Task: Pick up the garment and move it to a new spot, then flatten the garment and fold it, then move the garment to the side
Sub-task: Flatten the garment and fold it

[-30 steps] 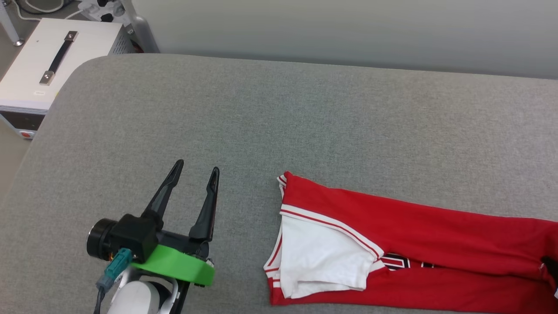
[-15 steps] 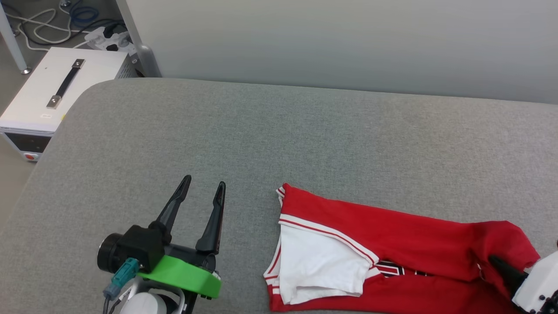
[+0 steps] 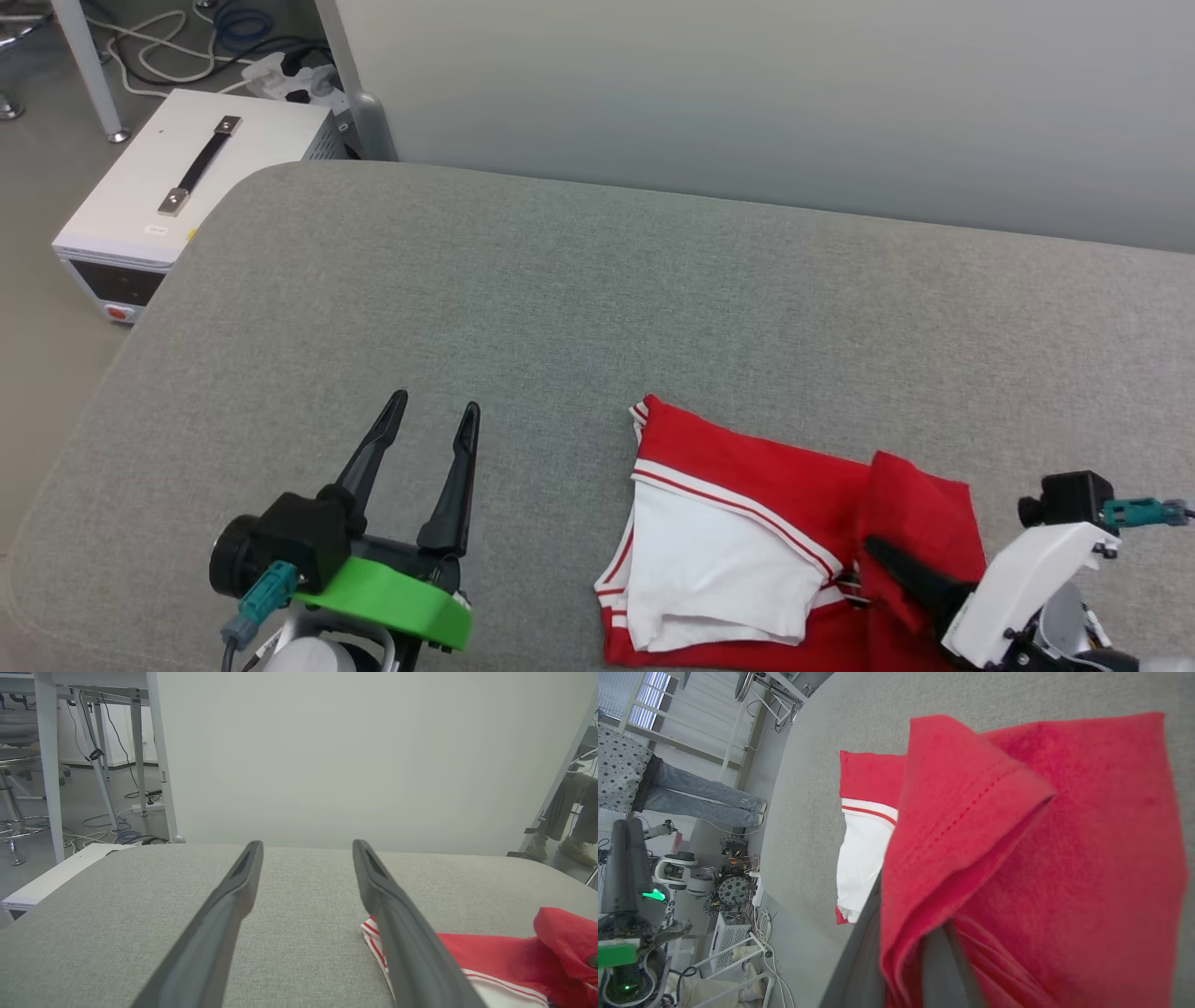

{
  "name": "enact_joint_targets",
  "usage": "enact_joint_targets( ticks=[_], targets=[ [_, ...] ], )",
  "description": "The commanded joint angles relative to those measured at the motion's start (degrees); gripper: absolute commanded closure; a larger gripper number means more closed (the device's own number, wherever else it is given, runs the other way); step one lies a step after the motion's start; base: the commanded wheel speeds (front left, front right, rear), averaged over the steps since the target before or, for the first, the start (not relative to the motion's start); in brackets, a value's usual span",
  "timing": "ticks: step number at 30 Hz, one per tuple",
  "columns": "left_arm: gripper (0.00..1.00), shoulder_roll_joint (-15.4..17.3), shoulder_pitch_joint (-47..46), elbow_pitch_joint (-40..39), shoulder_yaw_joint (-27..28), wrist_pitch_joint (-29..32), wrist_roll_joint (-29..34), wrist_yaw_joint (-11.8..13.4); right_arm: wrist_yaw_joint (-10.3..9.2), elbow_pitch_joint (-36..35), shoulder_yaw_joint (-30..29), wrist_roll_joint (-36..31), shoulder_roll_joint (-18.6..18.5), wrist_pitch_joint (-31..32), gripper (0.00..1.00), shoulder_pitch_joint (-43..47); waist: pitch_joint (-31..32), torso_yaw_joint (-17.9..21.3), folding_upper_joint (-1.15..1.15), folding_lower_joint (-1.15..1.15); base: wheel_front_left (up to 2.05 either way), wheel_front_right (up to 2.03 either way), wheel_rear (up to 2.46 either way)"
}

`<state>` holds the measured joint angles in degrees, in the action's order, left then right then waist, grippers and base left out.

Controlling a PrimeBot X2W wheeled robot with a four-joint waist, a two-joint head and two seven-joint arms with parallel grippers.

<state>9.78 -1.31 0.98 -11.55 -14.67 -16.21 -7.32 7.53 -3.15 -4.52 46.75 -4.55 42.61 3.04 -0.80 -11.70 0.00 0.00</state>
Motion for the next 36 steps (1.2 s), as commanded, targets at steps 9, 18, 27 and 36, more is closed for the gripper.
enact_joint_targets(
  ticks=[9,18,27,36],
  targets=[
    [0.0,-0.1,0.5,0.0,0.3,-0.3,-0.3,-0.2,-0.04,4.8,9.0,6.6,1.6,-7.1,1.0,-5.4,0.3,-2.7,0.0,0.0,0.0,0.0,0.0],
    [0.0,-0.2,-0.2,0.1,-0.1,-0.3,-0.6,-0.2,-0.04,19.9,17.7,11.3,1.7,-19.1,1.0,-12.3,-0.4,-4.4,0.0,0.0,0.0,0.0,0.0],
    [0.0,-0.2,-0.5,0.5,-0.4,-0.3,-0.8,-0.2,-0.04,31.7,21.8,11.5,1.7,-25.2,0.0,-18.8,-1.1,-5.4,0.0,0.0,0.0,0.0,0.0],
    [0.0,-0.1,0.2,1.0,0.2,-0.3,-0.7,-0.2,-0.04,31.8,28.8,14.3,1.7,-26.1,0.0,-21.3,0.0,-4.8,0.0,0.0,0.0,0.0,0.0]
  ],
)
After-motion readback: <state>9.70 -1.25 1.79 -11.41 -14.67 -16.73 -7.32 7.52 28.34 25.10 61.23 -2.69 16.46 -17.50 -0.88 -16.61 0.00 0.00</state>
